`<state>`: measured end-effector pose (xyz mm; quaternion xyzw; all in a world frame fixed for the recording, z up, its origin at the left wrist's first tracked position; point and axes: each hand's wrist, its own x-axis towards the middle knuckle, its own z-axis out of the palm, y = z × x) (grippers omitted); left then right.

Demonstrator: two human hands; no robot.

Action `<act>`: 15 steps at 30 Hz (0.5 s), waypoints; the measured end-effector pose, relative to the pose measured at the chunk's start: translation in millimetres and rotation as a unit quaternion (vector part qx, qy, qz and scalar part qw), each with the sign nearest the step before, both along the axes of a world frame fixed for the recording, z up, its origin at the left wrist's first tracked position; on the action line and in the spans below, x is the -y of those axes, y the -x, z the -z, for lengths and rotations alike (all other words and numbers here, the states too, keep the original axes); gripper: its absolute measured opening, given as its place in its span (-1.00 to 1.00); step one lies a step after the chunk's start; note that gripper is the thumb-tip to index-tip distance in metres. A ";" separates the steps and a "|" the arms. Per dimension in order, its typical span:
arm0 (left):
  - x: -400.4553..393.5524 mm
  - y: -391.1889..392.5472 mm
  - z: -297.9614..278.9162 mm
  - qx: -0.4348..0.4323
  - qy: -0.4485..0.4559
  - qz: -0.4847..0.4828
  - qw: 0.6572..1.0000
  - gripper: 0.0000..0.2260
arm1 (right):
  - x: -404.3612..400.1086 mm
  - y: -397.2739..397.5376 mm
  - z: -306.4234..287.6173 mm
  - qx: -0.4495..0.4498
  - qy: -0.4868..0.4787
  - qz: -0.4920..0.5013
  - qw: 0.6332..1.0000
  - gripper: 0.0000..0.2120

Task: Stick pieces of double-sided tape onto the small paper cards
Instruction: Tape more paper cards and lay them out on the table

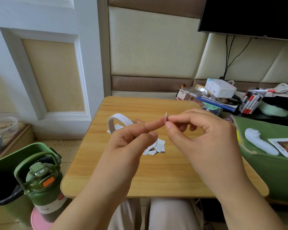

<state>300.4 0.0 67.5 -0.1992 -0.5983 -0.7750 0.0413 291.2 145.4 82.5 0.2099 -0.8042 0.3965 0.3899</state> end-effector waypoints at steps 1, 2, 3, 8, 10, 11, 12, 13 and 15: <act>0.3 -0.1 -0.3 -0.004 0.006 -0.001 1.000 -0.71 | 0.0 -0.5 -0.6 -0.004 -0.009 0.009 1.000 -0.95; 0.2 -0.1 -0.1 -0.008 0.017 -0.008 1.000 -0.70 | 0.1 -1.0 -1.3 -0.010 -0.021 0.022 0.999 -0.96; 0.1 -0.3 0.1 -0.015 0.034 -0.022 0.999 -0.70 | 0.4 -1.6 -2.0 -0.018 -0.035 0.037 0.999 -0.97; -0.5 -2.8 0.6 -0.073 0.138 -0.093 0.983 -0.65 | 3.6 -3.3 -2.9 -0.042 -0.072 0.080 0.993 -0.97; -0.5 -3.0 0.6 -0.075 0.154 -0.106 0.980 -0.64 | 5.2 -2.9 -2.7 -0.035 -0.062 0.076 0.995 -0.96; 0.0 -3.1 0.3 -0.073 0.150 -0.104 0.981 -0.64 | 5.8 -3.0 -2.7 -0.031 -0.057 0.073 0.995 -0.95; 0.2 -3.1 -0.4 -0.069 0.139 -0.096 0.983 -0.64 | 6.3 -3.0 -2.8 -0.024 -0.050 0.068 0.996 -0.95; 0.8 -3.1 -1.4 -0.062 0.124 -0.086 0.987 -0.65 | 6.4 -3.4 -3.1 -0.016 -0.043 0.060 0.997 -0.95; 1.6 -2.4 -3.2 -0.048 0.100 -0.068 0.991 -0.67 | 6.0 -4.2 -4.0 -0.001 -0.030 0.041 0.999 -0.95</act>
